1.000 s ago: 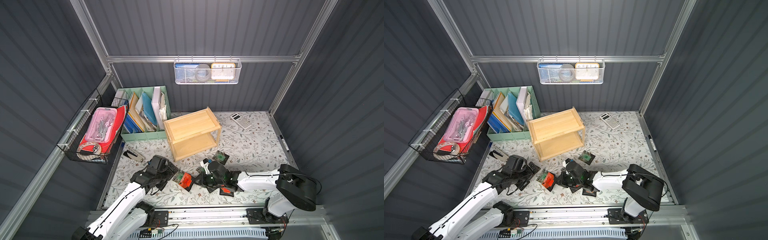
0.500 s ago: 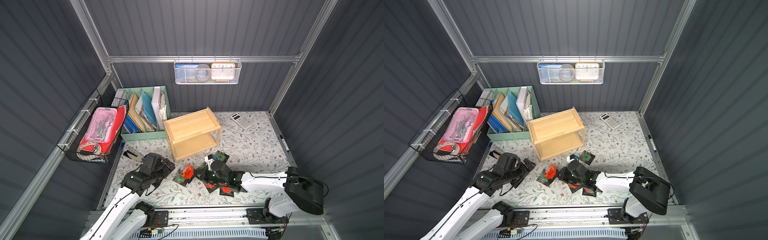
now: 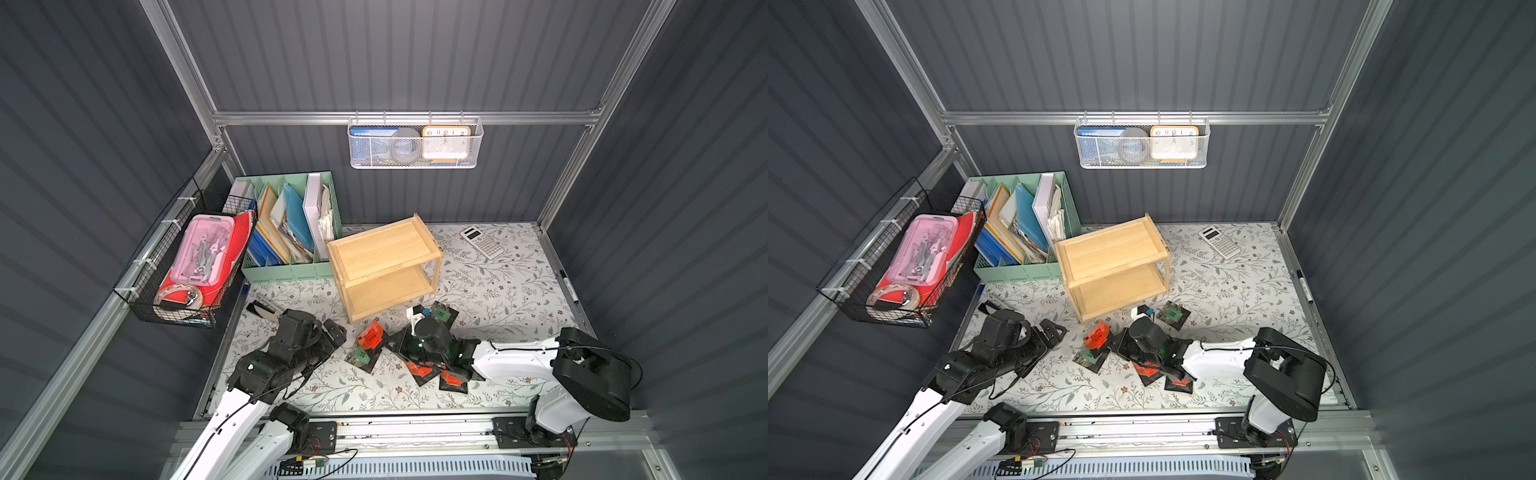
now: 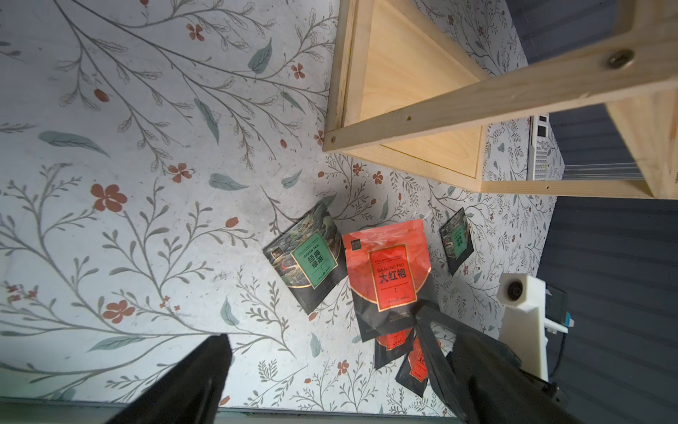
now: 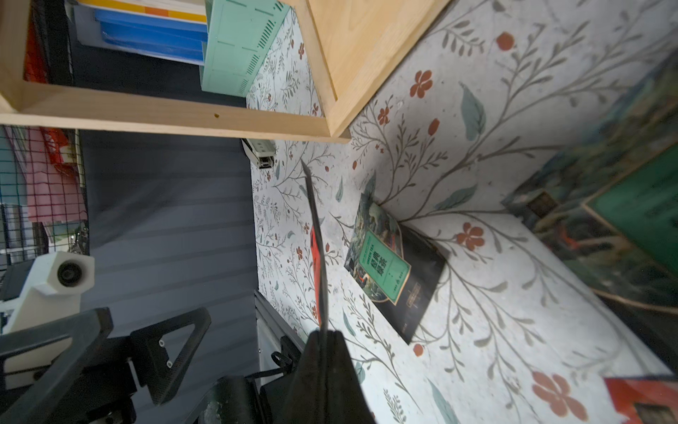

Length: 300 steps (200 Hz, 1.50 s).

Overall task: Place the tea bags on the shelf by color
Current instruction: Place the tea bag on the shelf.

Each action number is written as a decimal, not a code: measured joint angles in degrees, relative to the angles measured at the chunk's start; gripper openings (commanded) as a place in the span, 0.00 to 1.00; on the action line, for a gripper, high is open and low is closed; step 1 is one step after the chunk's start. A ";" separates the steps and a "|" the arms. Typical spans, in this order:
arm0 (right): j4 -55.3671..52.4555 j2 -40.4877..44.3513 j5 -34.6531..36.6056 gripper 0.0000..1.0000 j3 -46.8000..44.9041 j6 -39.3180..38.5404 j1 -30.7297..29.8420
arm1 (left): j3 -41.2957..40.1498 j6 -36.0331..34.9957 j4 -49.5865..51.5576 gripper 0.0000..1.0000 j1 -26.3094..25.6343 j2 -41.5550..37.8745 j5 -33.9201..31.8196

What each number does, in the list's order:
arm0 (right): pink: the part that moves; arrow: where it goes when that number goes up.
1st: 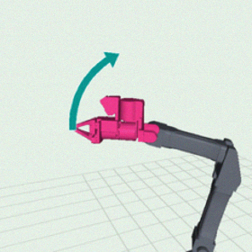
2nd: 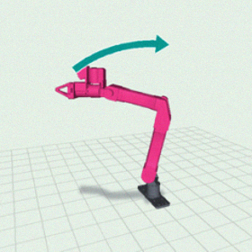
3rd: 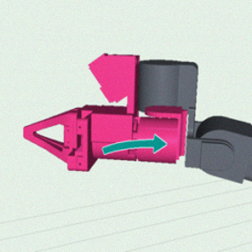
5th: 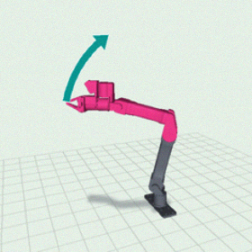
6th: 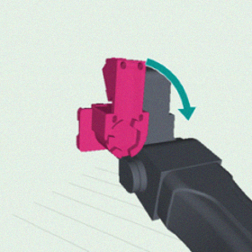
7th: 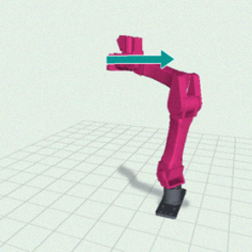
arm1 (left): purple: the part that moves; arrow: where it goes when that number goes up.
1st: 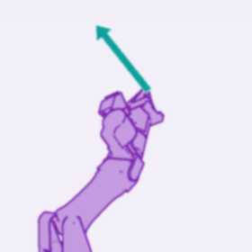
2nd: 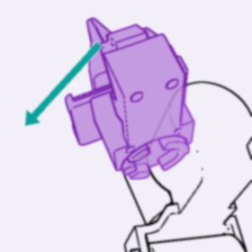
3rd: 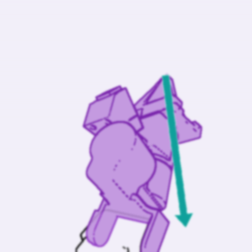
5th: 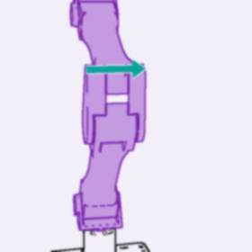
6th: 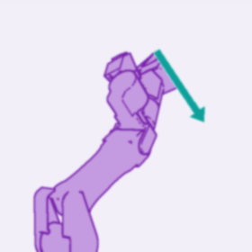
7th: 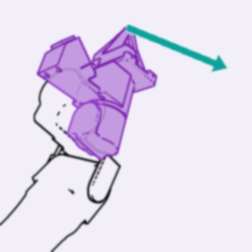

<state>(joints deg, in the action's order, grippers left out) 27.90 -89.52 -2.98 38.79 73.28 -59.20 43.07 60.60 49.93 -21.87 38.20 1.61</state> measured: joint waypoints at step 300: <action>13.66 -22.97 4.63 0.00 17.88 3.21 6.84 | 3.34 -6.16 5.05 1.00 0.00 -2.47 0.04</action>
<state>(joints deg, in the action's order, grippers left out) 41.56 -112.49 1.65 56.66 76.49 -52.36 46.41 54.43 54.98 -21.87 35.73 1.65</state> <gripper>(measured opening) 0.051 0.997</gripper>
